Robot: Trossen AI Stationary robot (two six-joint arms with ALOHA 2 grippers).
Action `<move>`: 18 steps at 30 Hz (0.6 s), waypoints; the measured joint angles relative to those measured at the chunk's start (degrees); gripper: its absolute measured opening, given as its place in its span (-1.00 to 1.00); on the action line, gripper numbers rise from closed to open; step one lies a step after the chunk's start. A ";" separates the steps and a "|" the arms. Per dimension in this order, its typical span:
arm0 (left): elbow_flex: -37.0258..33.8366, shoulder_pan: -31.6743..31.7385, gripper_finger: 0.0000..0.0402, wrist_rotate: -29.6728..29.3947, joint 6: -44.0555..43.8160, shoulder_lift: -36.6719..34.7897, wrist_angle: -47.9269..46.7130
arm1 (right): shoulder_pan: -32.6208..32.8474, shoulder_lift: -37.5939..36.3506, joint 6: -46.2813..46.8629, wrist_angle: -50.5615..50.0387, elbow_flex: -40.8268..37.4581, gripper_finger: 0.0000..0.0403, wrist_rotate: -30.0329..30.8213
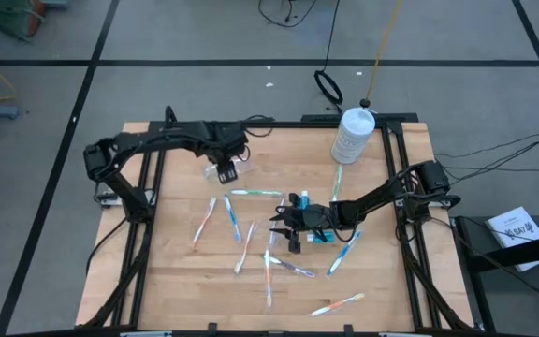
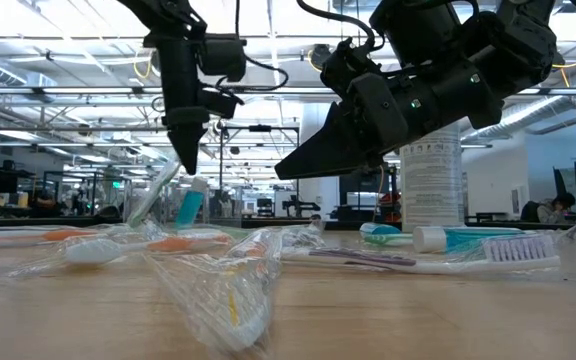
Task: Pick & Place toothbrushing station
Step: Put the mouthwash into the transparent organizer
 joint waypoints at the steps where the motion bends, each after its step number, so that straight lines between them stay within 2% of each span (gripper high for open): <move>1: 0.00 -0.56 -0.14 -0.02 -0.02 0.00 0.77 | 0.00 0.00 0.00 0.00 0.00 -0.30 0.00; 9: 0.02 -1.91 -0.14 0.00 0.07 0.00 7.05 | 0.00 0.00 0.00 0.00 0.00 -0.30 -0.02; 18: 0.02 0.31 -0.14 -0.04 0.54 2.55 6.87 | 0.00 0.00 0.00 -0.02 0.00 -0.30 0.00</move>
